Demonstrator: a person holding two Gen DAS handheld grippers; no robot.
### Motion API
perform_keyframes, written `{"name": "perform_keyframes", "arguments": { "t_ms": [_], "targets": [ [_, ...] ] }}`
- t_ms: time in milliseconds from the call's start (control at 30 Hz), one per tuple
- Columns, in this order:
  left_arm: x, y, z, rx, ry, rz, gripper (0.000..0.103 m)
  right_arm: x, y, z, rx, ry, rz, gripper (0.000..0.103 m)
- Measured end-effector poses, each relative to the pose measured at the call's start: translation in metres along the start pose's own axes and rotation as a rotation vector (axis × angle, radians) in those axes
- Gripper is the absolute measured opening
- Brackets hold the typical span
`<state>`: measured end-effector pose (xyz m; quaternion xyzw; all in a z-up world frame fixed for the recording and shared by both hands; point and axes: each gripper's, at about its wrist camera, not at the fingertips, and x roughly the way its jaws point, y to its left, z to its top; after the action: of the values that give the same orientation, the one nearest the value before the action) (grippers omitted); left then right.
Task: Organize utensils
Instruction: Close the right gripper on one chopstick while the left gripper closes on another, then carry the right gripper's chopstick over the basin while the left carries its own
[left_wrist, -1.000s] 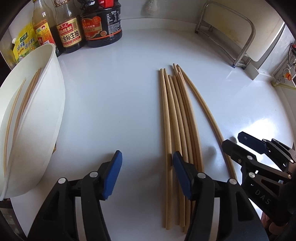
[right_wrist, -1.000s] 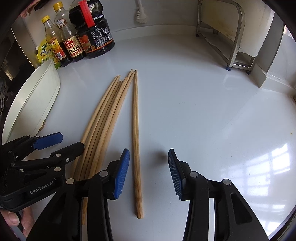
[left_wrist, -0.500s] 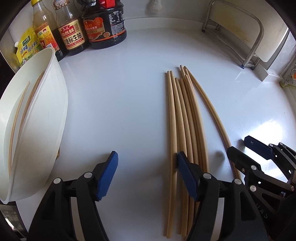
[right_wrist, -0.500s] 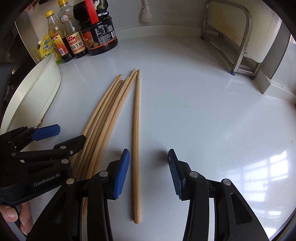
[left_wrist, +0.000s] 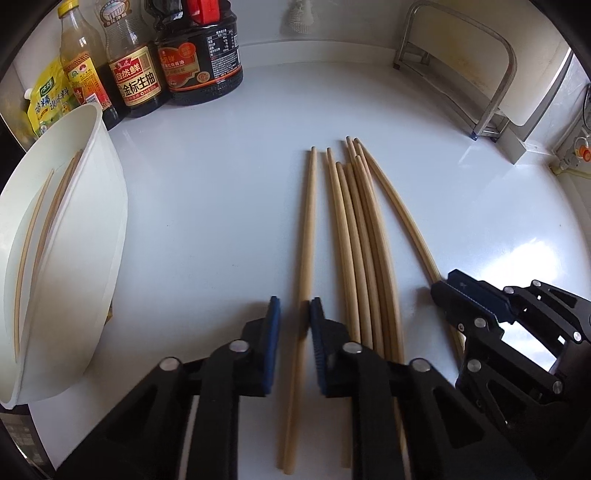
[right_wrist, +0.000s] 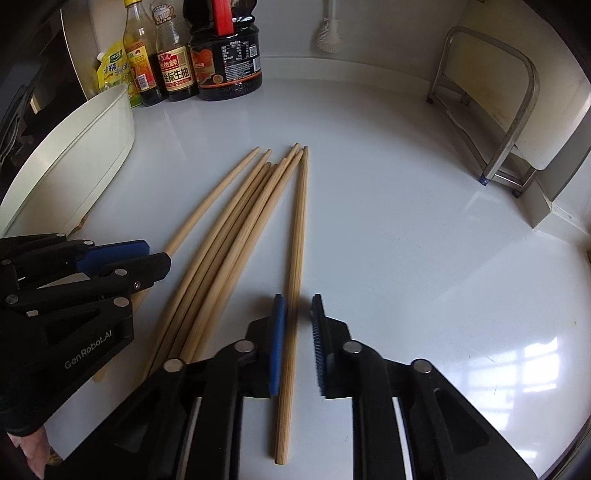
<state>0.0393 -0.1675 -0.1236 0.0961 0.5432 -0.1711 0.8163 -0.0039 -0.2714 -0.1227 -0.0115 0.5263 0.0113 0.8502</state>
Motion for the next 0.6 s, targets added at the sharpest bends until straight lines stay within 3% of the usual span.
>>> {"name": "perform_keyframes", "arguments": {
  "t_ms": [233, 433, 600],
  "targets": [
    [-0.001, 0.007, -0.001, -0.035, 0.052, -0.113, 0.007, -0.003, -0.014, -0.005, 0.128, 0.005, 0.058, 0.006],
    [-0.017, 0.017, -0.001, -0.048, 0.040, -0.120, 0.007, -0.016, -0.022, -0.009, 0.225, 0.010, 0.110, 0.006],
    [-0.048, 0.030, 0.008, -0.049, -0.015, -0.132, 0.007, -0.039, -0.016, 0.000, 0.242, -0.016, 0.117, 0.006]
  ]
}}
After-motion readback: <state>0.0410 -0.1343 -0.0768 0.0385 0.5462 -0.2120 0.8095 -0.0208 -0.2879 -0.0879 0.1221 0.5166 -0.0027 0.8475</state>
